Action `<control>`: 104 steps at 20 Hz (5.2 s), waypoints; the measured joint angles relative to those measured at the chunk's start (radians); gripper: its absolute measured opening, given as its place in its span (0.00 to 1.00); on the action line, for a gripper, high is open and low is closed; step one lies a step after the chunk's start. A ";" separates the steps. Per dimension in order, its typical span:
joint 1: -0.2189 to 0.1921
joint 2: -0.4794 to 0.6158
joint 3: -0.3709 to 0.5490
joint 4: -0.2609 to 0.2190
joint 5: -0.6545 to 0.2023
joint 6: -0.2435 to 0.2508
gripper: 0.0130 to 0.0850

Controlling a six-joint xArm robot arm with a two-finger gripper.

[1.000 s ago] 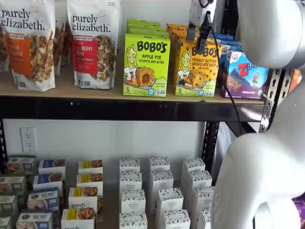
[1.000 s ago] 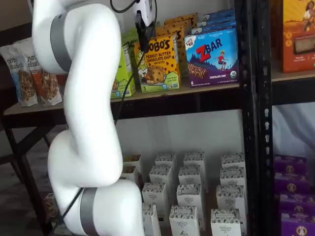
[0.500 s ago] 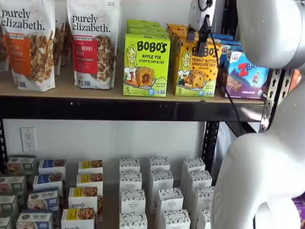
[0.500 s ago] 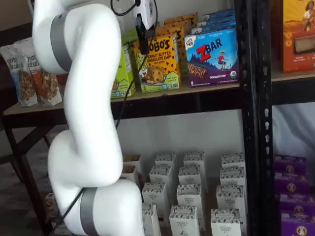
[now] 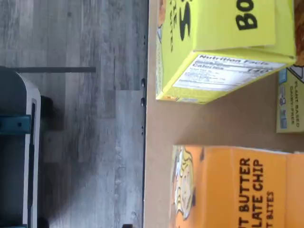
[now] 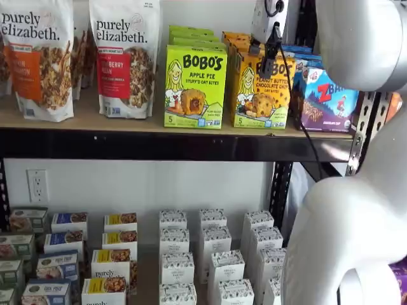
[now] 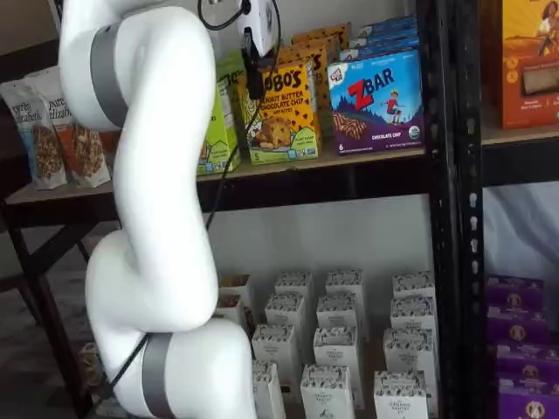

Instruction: Pick up the orange box on the top shelf, the fifth box from the left

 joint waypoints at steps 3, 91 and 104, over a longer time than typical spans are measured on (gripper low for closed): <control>-0.001 0.000 0.004 0.009 -0.002 0.000 1.00; -0.001 -0.325 0.268 0.129 0.017 0.037 0.11; -0.046 -0.526 0.396 0.129 0.083 0.007 0.11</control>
